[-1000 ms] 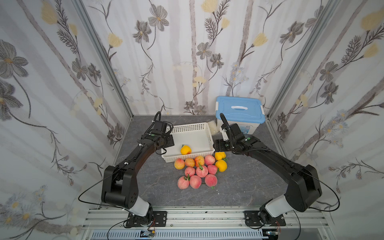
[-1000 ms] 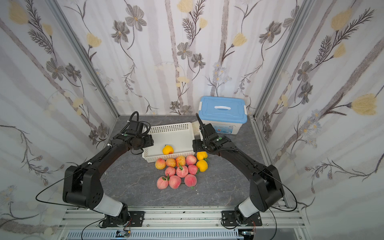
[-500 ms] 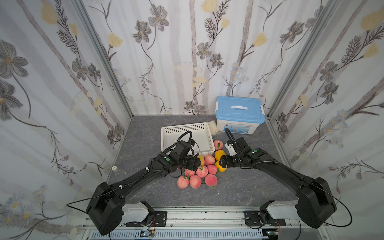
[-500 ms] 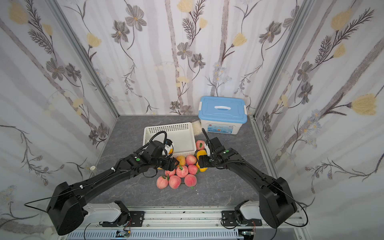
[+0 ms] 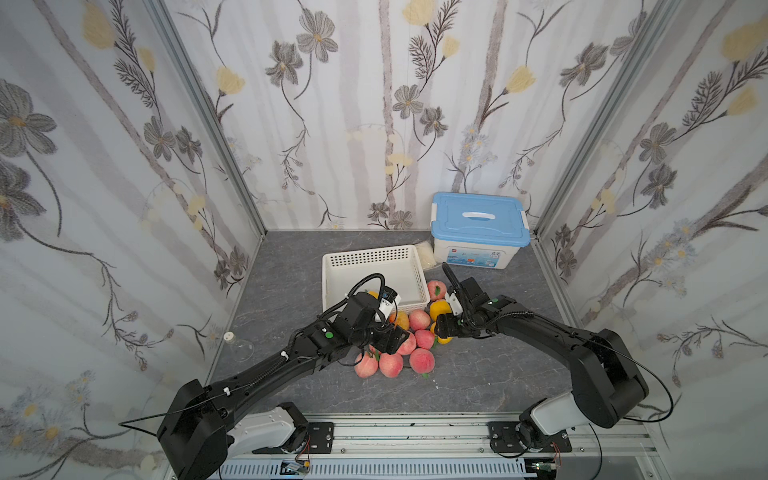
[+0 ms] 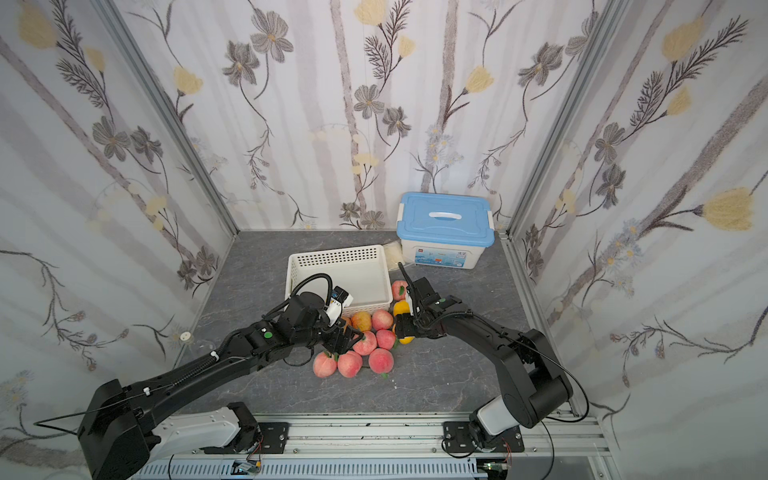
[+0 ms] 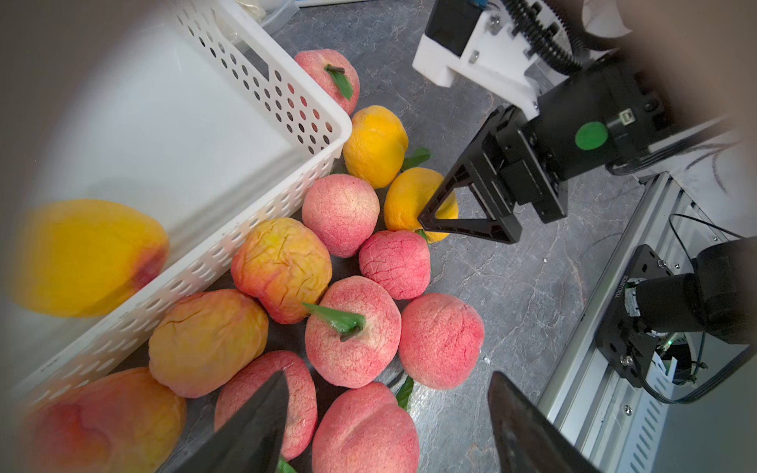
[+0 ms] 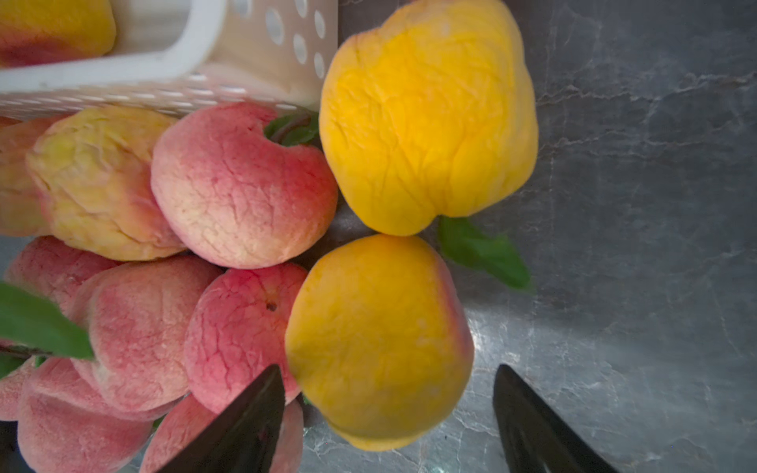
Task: Put the peaches into the basket
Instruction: Pick up the peach from the center of the board, then place the peach in the basket.
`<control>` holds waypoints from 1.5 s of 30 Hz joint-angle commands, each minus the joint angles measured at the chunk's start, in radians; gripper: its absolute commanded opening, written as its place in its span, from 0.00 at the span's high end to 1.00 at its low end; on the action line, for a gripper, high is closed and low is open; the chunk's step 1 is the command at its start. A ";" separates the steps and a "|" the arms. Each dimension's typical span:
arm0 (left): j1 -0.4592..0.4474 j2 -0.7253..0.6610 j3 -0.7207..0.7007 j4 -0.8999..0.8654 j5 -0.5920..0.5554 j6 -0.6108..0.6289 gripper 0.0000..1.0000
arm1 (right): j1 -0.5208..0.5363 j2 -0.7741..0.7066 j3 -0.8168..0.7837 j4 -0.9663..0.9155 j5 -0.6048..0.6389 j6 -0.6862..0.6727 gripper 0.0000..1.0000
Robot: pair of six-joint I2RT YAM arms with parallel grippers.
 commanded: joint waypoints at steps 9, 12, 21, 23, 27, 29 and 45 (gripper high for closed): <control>0.001 -0.011 -0.009 0.007 0.010 0.027 0.22 | 0.000 0.041 0.011 0.046 0.054 0.006 0.32; 0.000 -0.007 -0.008 0.007 0.007 0.026 0.22 | 0.000 0.017 0.014 0.022 0.066 0.001 0.35; 0.003 0.004 0.009 -0.005 -0.022 0.013 0.22 | 0.013 -0.136 0.057 -0.107 0.099 -0.021 0.35; 0.005 0.001 0.010 -0.001 -0.025 0.007 0.22 | 0.027 -0.166 0.080 -0.142 0.115 -0.026 0.35; 0.017 -0.007 0.007 0.011 -0.015 -0.006 0.22 | 0.048 -0.206 0.140 -0.180 0.133 -0.029 0.35; 0.029 -0.014 0.002 0.018 -0.009 -0.012 0.22 | 0.058 -0.206 0.189 -0.193 0.138 -0.035 0.34; 0.115 -0.081 -0.042 -0.015 -0.013 -0.058 0.23 | 0.149 0.179 0.665 -0.246 0.150 -0.086 0.34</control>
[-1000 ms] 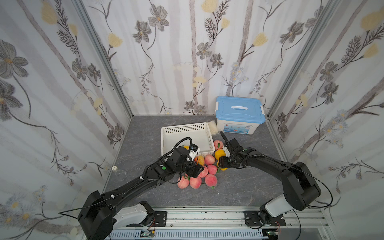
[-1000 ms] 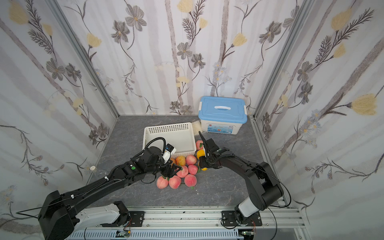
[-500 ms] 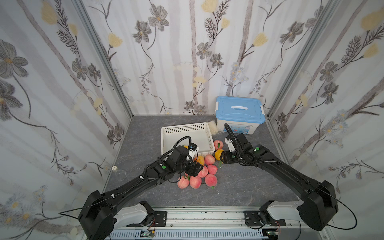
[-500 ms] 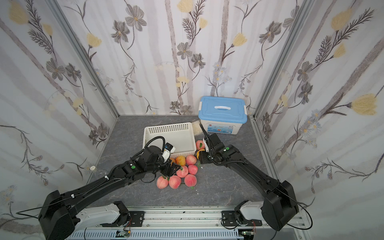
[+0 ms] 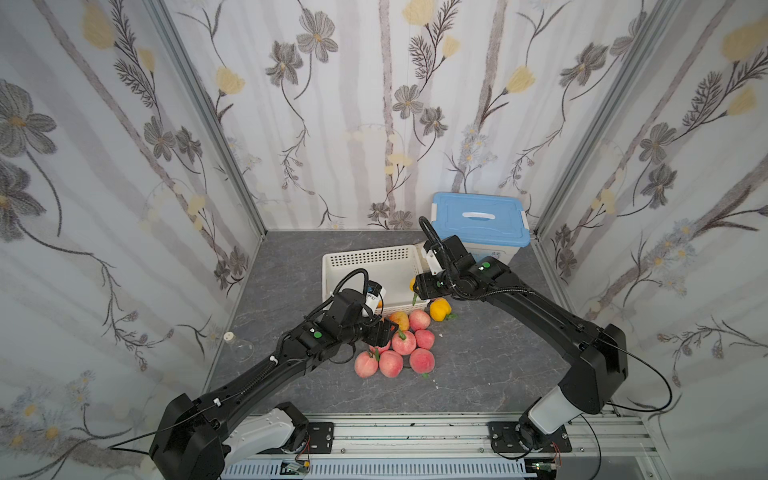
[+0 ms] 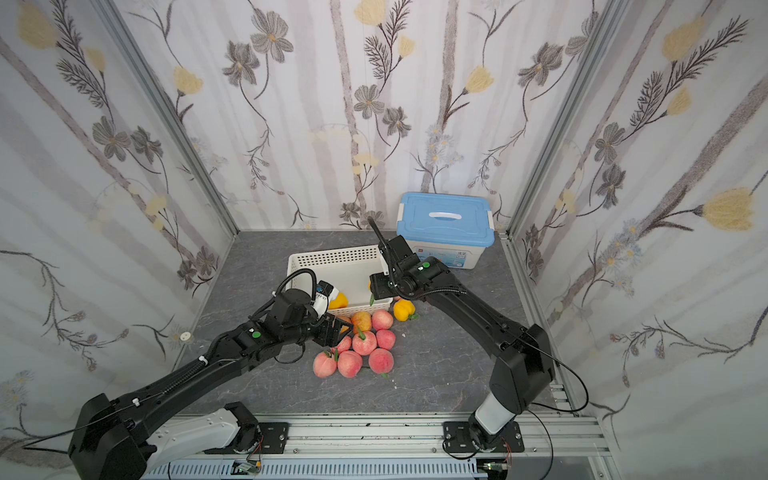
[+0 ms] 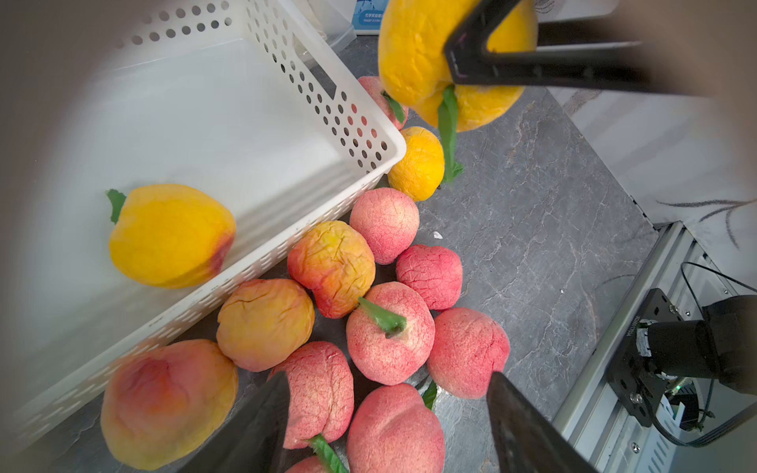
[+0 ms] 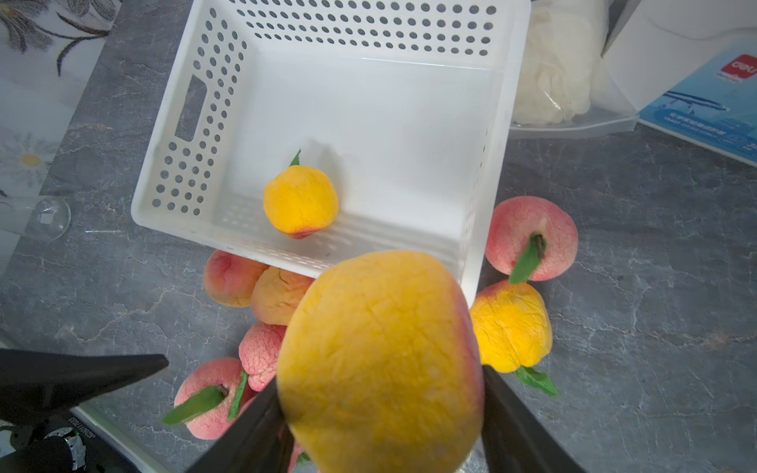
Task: Put the peaches into the basket
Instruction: Place the peach in the basket.
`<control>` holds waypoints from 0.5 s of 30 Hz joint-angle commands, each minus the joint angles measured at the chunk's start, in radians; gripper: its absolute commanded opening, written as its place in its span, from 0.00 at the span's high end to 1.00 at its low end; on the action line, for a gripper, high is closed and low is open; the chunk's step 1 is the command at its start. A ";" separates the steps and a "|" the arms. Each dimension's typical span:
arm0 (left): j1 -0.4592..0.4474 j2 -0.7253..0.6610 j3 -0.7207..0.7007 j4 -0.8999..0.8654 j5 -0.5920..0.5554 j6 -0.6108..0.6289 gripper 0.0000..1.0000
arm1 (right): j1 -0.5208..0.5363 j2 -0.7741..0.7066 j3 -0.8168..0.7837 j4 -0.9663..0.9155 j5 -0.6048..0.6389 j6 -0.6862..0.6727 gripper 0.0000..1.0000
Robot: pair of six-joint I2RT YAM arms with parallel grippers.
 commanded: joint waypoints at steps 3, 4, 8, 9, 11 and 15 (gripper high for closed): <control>0.013 -0.018 -0.015 -0.016 -0.018 -0.022 0.23 | 0.020 0.133 0.138 -0.040 0.030 -0.011 0.34; 0.014 -0.018 -0.018 -0.017 -0.019 -0.025 0.23 | 0.021 0.156 0.157 -0.048 0.030 -0.009 0.34; 0.018 -0.030 -0.028 -0.017 -0.018 -0.035 0.23 | 0.022 0.240 0.220 -0.068 0.035 0.002 0.35; 0.020 -0.032 -0.030 -0.019 -0.019 -0.035 0.23 | 0.022 0.260 0.234 -0.075 0.042 0.005 0.35; 0.021 -0.031 -0.030 -0.027 -0.024 -0.035 0.23 | 0.022 0.293 0.263 -0.087 0.051 0.010 0.35; 0.023 -0.037 -0.031 -0.039 -0.028 -0.035 0.23 | 0.022 0.354 0.303 -0.089 0.057 0.016 0.35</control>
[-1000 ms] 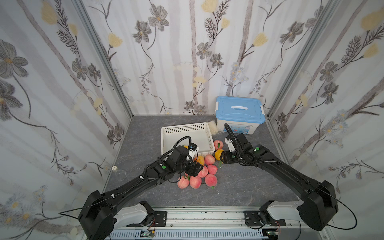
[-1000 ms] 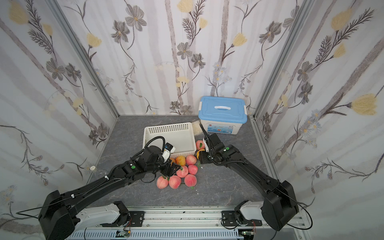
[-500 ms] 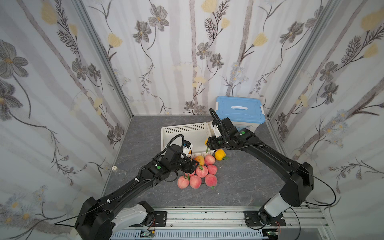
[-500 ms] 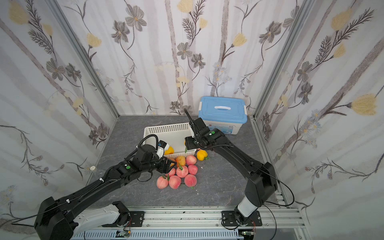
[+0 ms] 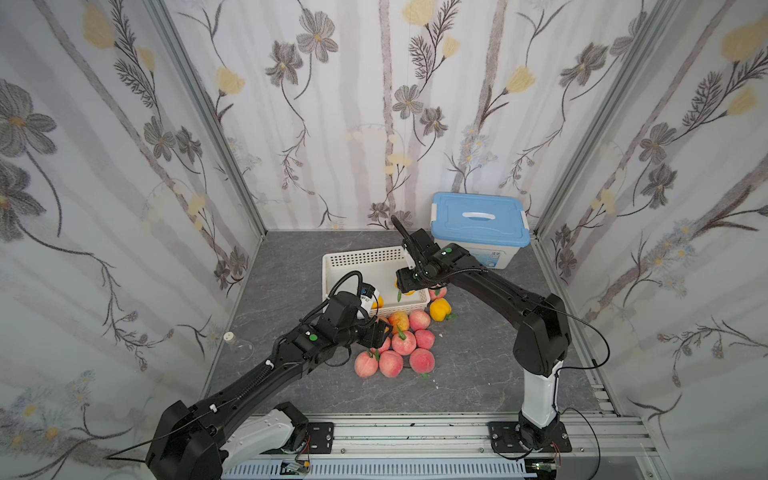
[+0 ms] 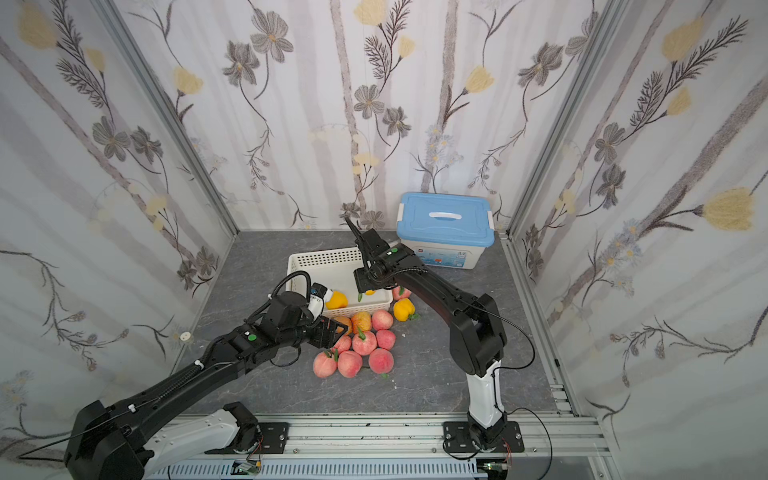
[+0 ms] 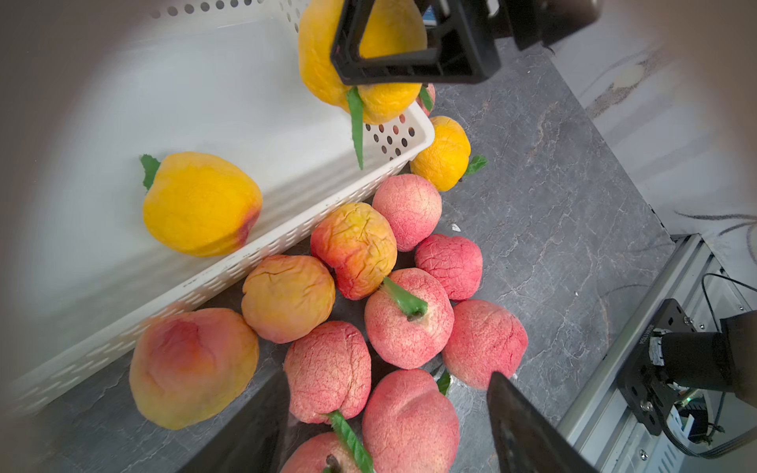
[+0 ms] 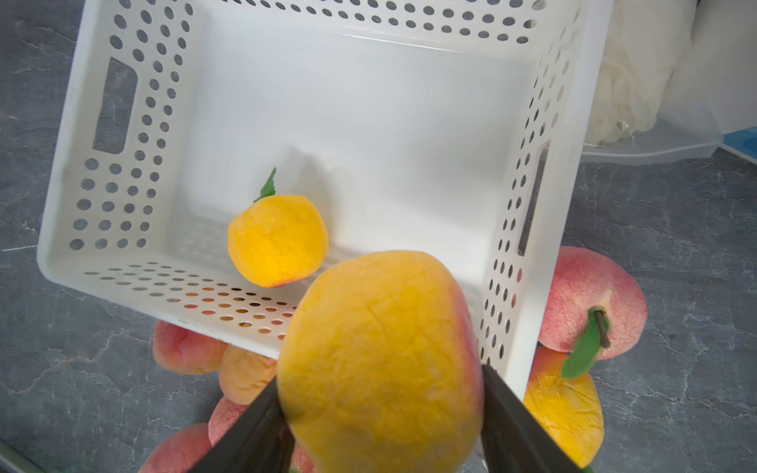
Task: Put the peaches into the basket
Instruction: Place the peach in the basket.
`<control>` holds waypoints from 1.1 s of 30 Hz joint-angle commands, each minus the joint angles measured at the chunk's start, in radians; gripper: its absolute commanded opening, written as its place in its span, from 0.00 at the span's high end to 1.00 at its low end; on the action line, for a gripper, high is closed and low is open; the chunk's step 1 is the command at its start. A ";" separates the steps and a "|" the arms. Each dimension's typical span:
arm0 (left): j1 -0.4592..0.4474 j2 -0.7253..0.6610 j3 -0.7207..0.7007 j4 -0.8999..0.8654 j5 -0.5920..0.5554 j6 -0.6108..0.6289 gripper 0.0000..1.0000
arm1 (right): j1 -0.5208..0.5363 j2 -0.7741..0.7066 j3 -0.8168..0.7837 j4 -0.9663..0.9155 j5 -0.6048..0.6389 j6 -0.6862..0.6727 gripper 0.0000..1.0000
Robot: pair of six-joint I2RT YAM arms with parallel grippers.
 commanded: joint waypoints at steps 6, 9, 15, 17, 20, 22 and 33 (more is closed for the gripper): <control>0.003 -0.016 -0.016 -0.020 -0.022 -0.016 0.23 | 0.002 0.117 0.081 -0.019 0.035 0.023 0.35; 0.005 -0.021 -0.021 -0.022 -0.023 -0.020 0.23 | 0.002 0.147 0.089 -0.010 0.038 0.029 0.36; 0.005 -0.030 -0.025 -0.034 -0.030 -0.023 0.23 | -0.005 0.196 0.109 -0.006 0.048 0.040 0.36; 0.004 -0.034 -0.027 -0.038 -0.033 -0.024 0.23 | -0.004 0.207 0.109 -0.006 0.049 0.044 0.35; 0.005 -0.036 -0.027 -0.042 -0.036 -0.025 0.23 | -0.004 0.225 0.108 -0.003 0.051 0.050 0.33; 0.005 -0.034 -0.024 -0.046 -0.036 -0.026 0.23 | -0.007 0.239 0.108 -0.003 0.054 0.054 0.33; 0.005 -0.026 -0.020 -0.051 -0.037 -0.033 0.23 | -0.009 0.249 0.114 0.007 0.063 0.051 0.06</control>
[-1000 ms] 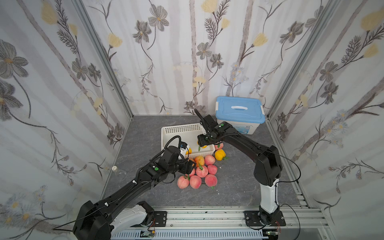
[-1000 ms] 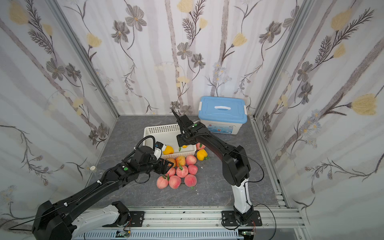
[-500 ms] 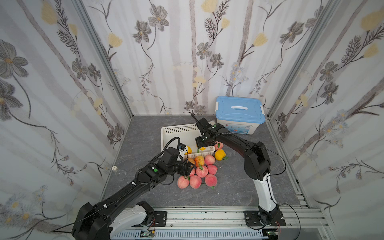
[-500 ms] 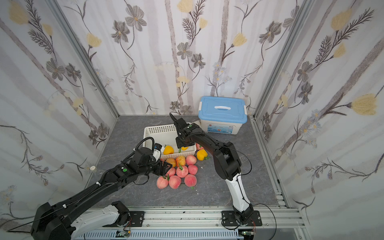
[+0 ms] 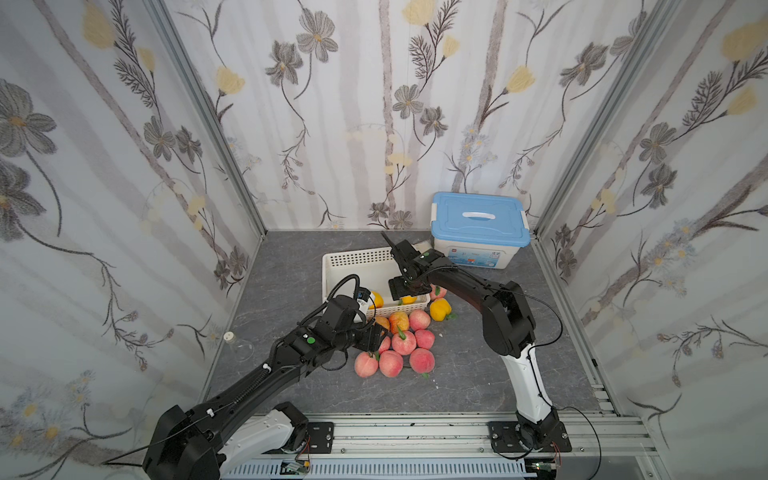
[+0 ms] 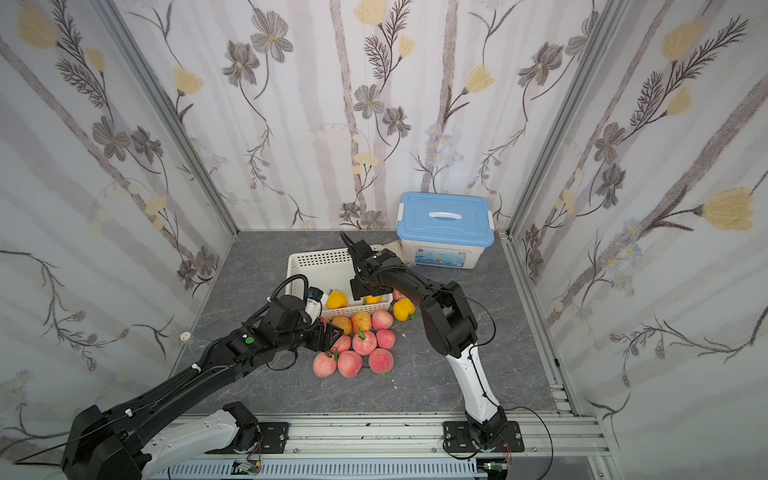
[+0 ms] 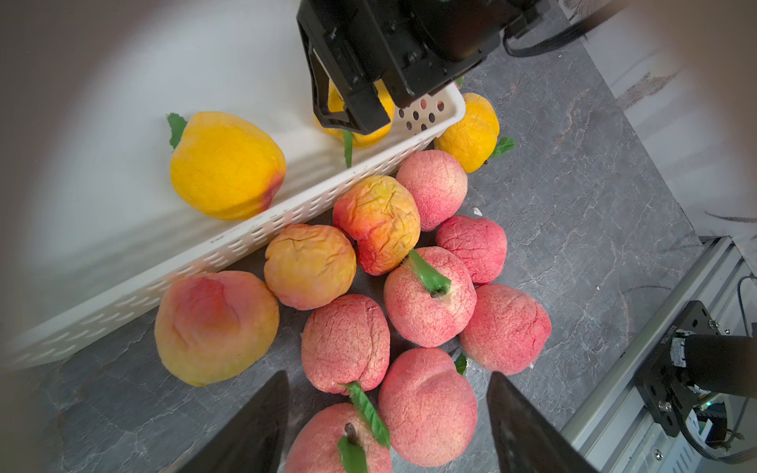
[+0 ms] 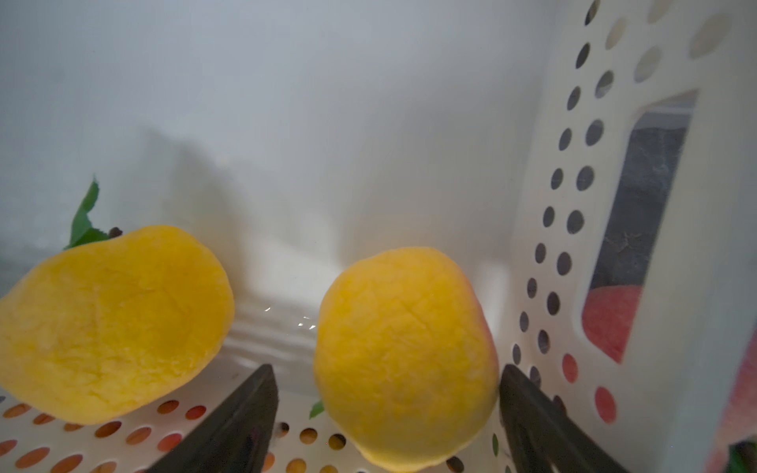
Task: Put the peaches into the basket
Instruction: Place the peach in the basket, then pick up the peach from the center of the board.
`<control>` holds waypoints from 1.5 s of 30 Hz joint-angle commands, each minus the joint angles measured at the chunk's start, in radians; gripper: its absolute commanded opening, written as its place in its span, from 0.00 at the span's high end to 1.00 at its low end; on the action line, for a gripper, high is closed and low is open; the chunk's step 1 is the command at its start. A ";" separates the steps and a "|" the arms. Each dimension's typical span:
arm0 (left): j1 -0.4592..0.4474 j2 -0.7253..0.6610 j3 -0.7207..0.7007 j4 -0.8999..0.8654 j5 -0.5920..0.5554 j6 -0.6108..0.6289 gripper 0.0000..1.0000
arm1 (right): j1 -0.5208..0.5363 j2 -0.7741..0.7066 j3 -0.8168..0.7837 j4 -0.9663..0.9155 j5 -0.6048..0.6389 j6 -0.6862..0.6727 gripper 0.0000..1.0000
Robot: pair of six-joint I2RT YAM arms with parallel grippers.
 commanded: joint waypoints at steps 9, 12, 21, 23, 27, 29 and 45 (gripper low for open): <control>0.001 -0.003 0.022 -0.040 -0.023 -0.016 0.23 | 0.008 -0.046 0.042 0.020 -0.011 0.004 0.06; 0.002 -0.005 0.029 -0.075 -0.044 -0.033 0.22 | 0.009 -0.091 0.043 0.029 -0.034 0.017 0.05; 0.001 -0.034 0.052 -0.226 -0.101 -0.104 0.22 | 0.025 -0.292 -0.067 0.071 -0.042 -0.007 0.05; 0.001 -0.030 0.065 -0.261 -0.110 -0.117 0.22 | 0.029 -0.358 -0.135 0.107 -0.054 -0.024 0.05; -0.001 -0.021 0.086 -0.315 -0.107 -0.142 0.22 | 0.030 -0.514 -0.317 0.189 -0.070 -0.050 0.05; -0.002 -0.017 0.097 -0.331 -0.109 -0.144 0.22 | 0.030 -0.584 -0.393 0.210 -0.067 -0.065 0.05; -0.047 0.133 0.145 -0.416 -0.133 -0.194 0.22 | 0.030 -1.109 -1.032 0.521 -0.110 -0.228 0.06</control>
